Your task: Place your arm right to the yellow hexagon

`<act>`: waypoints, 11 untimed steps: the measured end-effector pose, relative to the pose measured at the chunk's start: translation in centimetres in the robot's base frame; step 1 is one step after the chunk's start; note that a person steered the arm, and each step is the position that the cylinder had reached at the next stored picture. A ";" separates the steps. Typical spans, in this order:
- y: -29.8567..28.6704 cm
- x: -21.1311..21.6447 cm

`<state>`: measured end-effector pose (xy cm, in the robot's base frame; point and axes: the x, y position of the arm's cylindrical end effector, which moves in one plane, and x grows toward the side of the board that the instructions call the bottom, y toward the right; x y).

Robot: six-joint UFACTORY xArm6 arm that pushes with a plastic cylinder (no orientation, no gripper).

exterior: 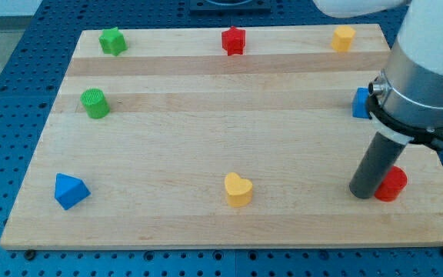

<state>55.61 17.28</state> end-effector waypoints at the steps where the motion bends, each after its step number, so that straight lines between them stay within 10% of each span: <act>1: 0.0 -0.2; 6: -5.1 -20.5; 11: 9.6 -33.2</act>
